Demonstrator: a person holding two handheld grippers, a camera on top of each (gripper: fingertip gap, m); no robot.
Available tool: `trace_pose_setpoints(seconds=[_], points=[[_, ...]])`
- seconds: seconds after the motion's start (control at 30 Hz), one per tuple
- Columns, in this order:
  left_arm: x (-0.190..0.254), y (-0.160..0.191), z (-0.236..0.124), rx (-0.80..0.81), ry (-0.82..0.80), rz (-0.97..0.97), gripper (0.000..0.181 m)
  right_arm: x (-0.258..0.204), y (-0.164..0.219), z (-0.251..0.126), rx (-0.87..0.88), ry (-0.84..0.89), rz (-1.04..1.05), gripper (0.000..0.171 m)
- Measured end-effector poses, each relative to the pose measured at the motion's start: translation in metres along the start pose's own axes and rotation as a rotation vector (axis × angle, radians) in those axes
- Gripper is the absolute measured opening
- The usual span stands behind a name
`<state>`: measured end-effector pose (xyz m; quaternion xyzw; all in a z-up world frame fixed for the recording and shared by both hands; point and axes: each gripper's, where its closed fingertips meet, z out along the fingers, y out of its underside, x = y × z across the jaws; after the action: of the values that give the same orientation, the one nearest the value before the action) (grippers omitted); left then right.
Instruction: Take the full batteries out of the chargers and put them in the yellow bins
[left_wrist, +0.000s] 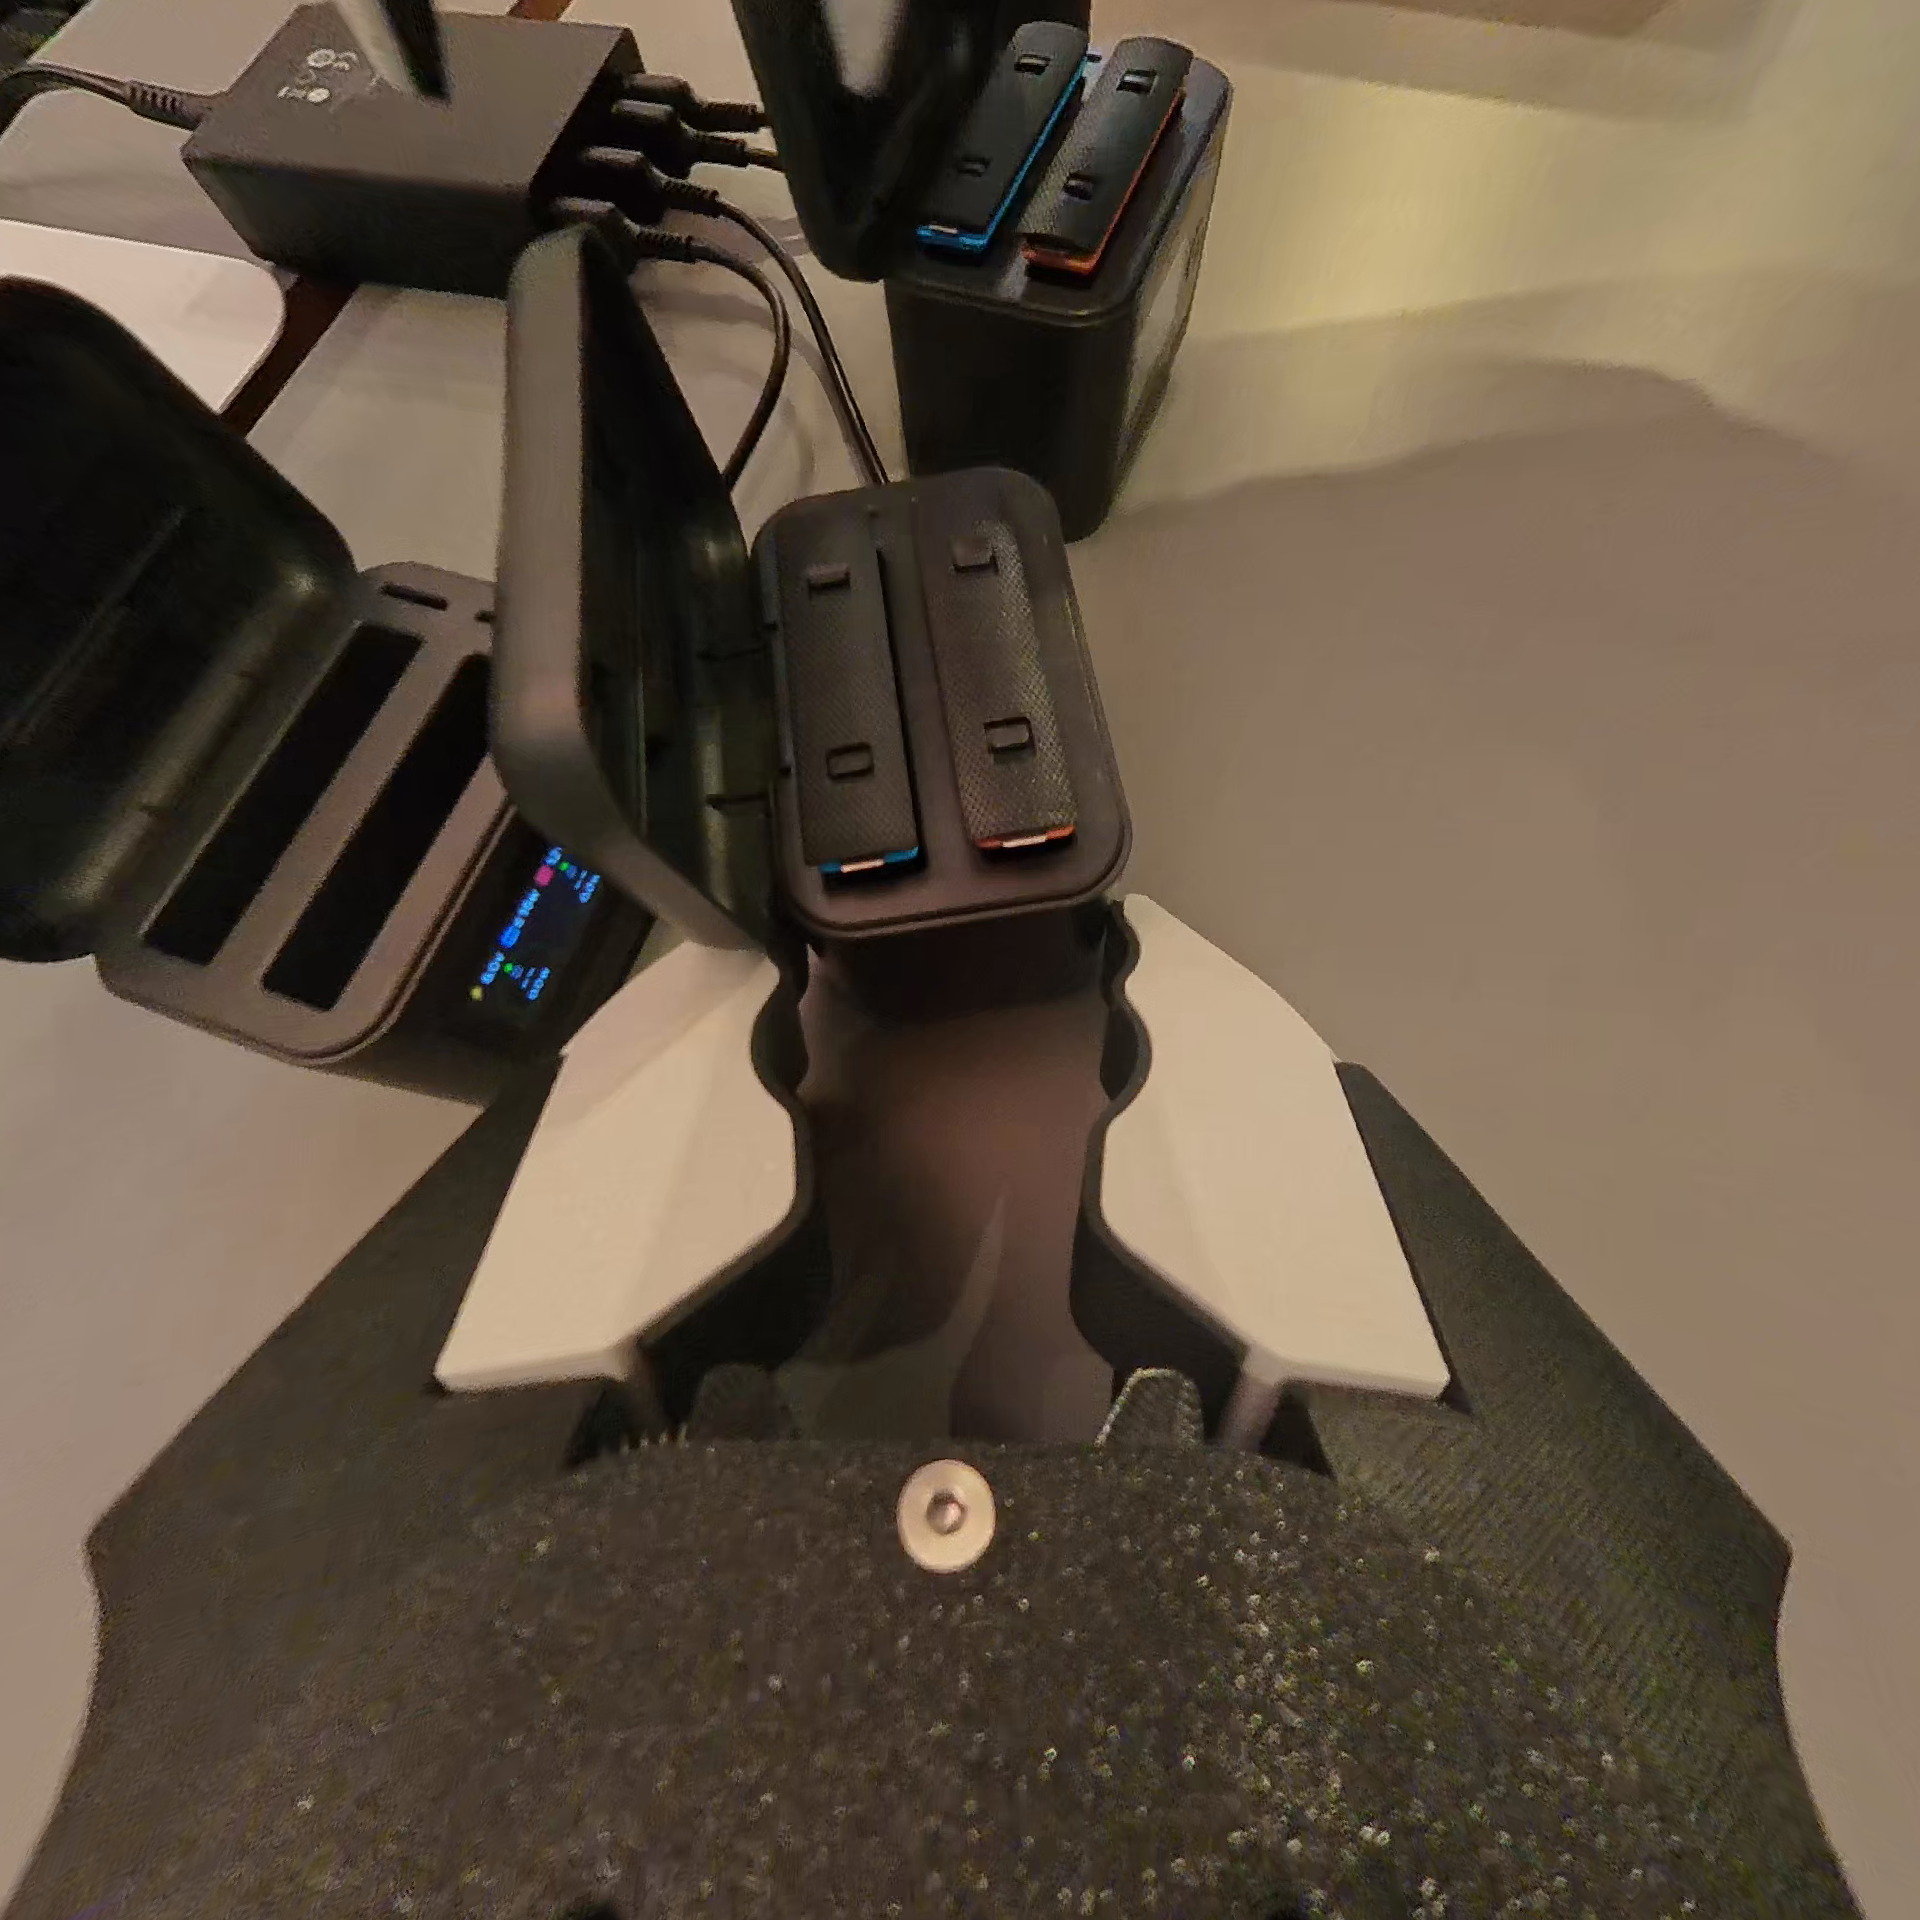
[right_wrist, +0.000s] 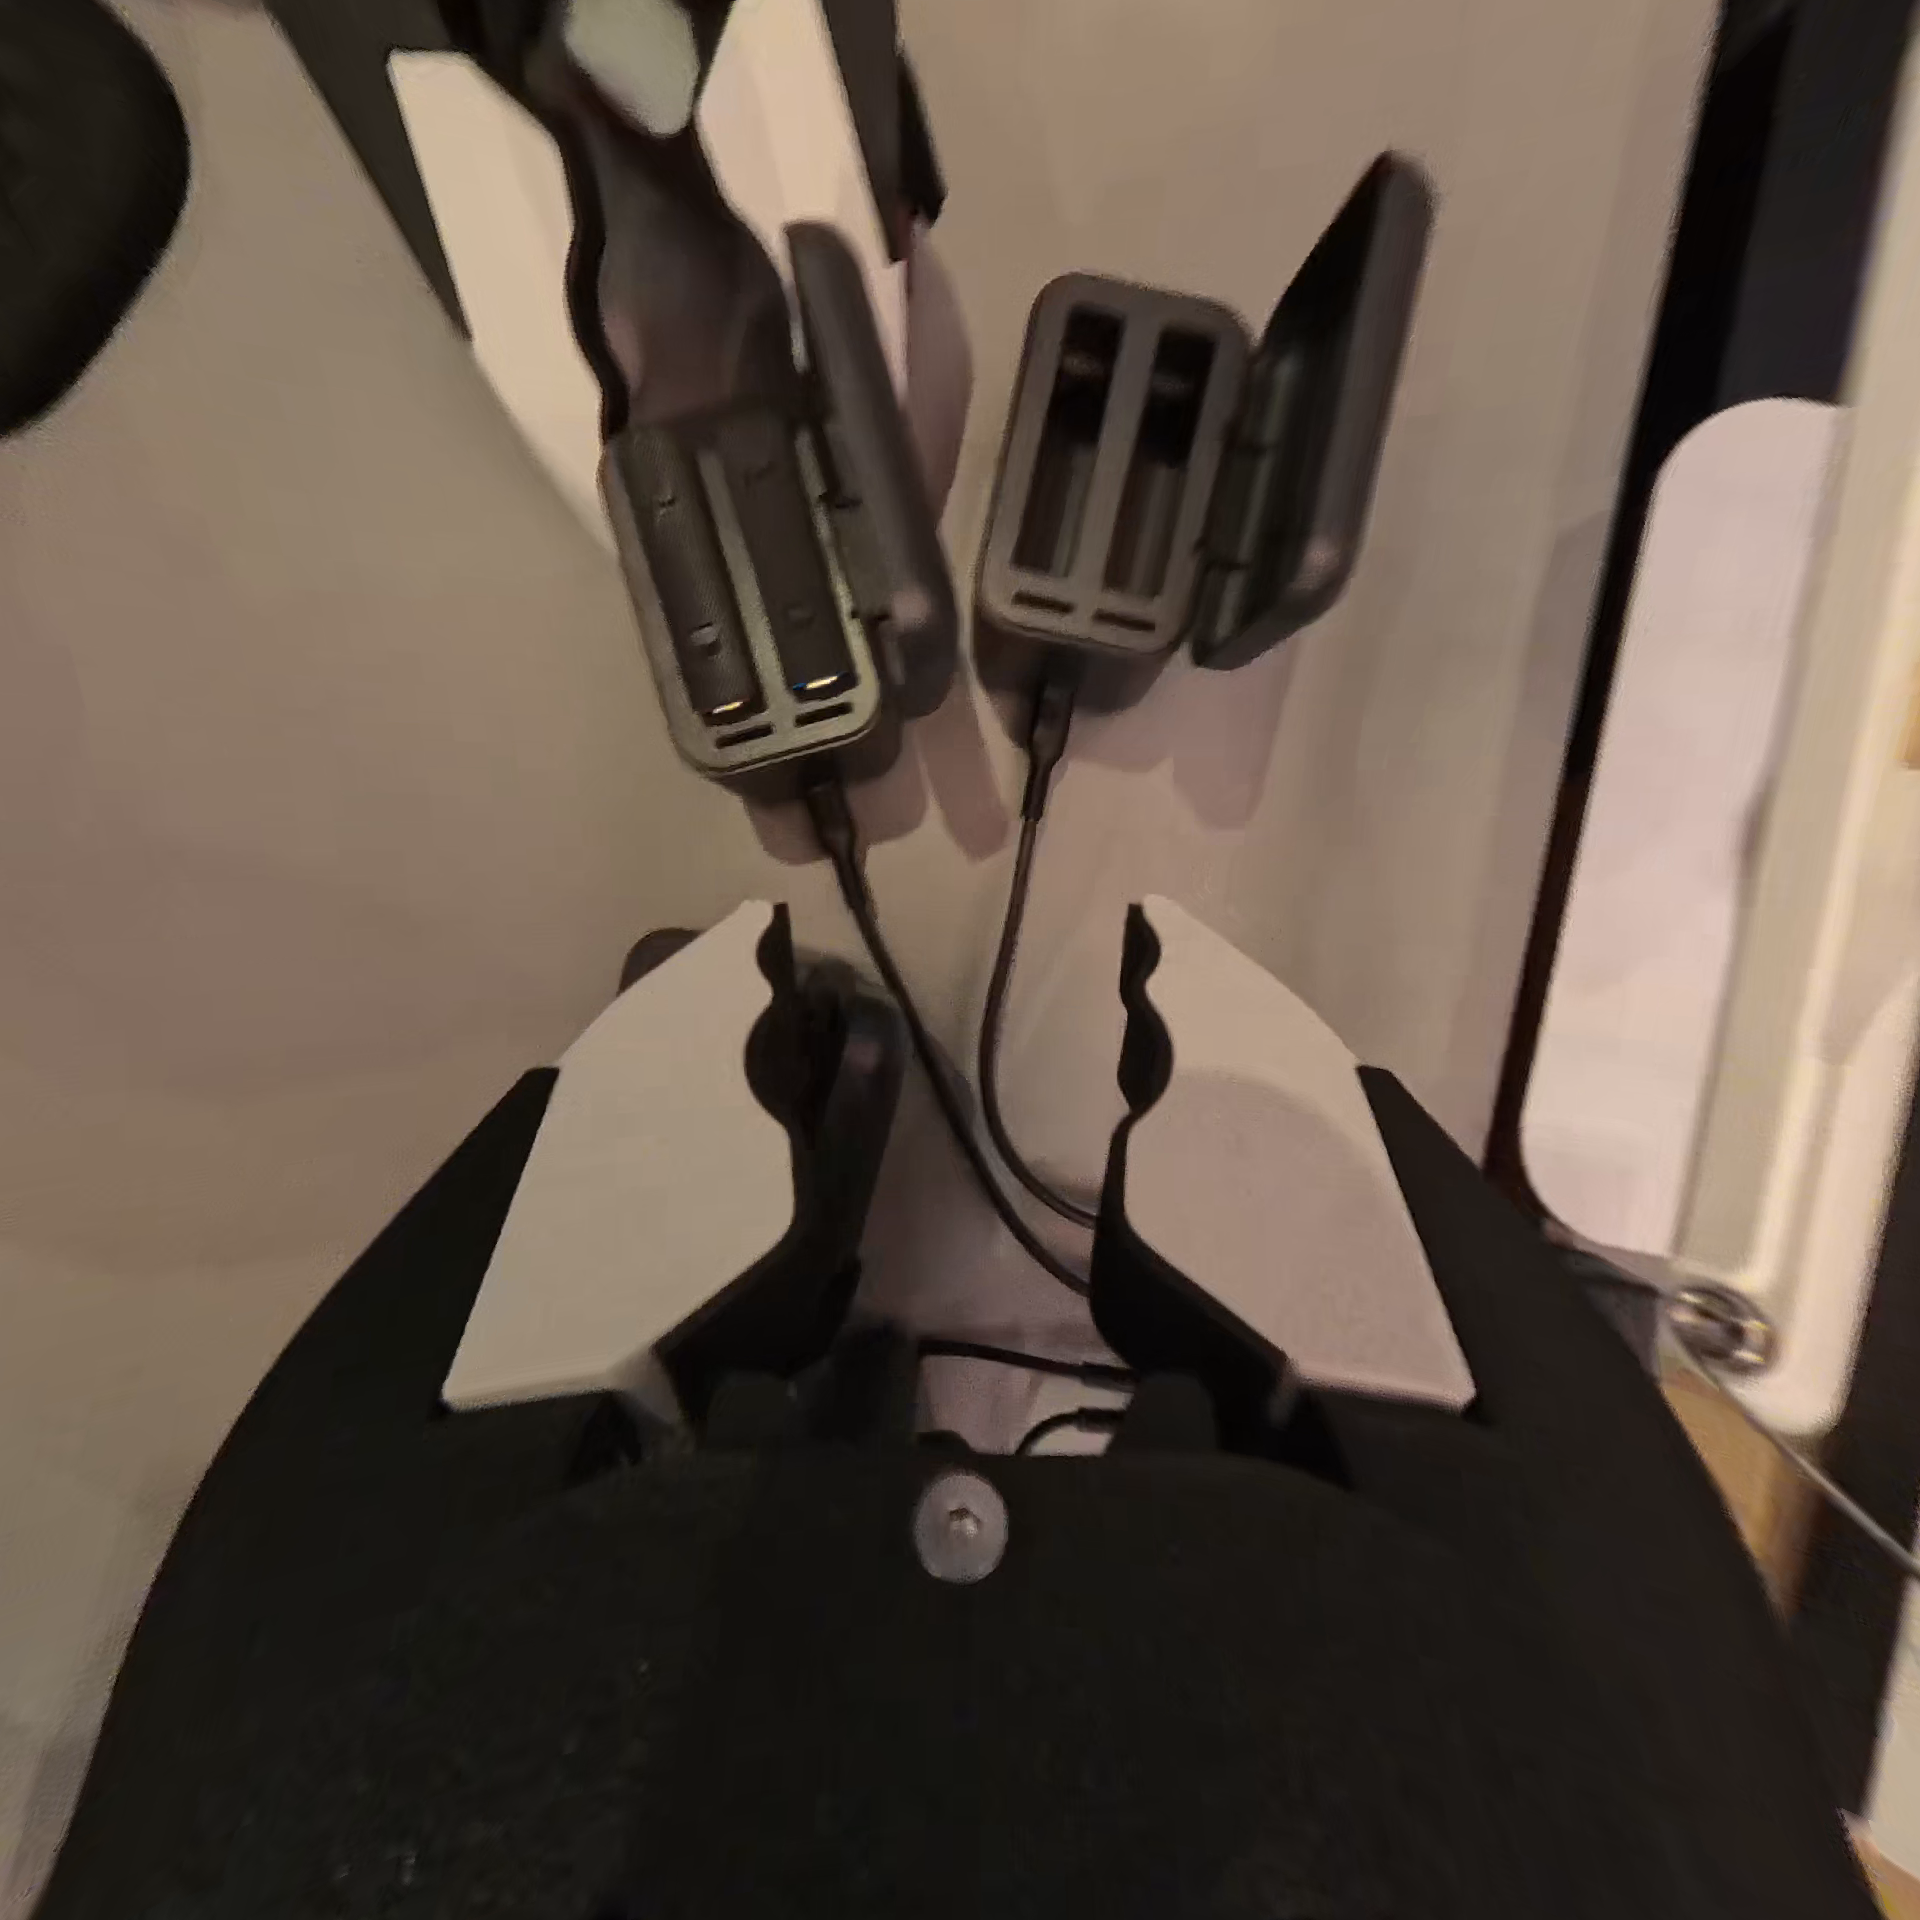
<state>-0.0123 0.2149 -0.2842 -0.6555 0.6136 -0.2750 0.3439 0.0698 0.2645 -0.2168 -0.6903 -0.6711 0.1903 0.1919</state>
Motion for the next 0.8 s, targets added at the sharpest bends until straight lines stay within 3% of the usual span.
trace_pose_setpoints(seconds=[0.27, 0.4, 0.8], points=[[-0.013, 0.003, -0.005, 0.008, -0.047, -0.017, 0.052, -0.026, -0.001, 0.033, -0.156, -0.085, -0.135, 0.072], [-0.017, 0.002, -0.008, 0.022, -0.061, -0.029, 0.052, -0.028, -0.003, 0.050, -0.194, -0.108, -0.120, 0.068], [-0.020, 0.000, -0.020, 0.020, -0.089, -0.011, 0.051, -0.020, -0.006, 0.056, -0.132, -0.050, -0.080, 0.063]])
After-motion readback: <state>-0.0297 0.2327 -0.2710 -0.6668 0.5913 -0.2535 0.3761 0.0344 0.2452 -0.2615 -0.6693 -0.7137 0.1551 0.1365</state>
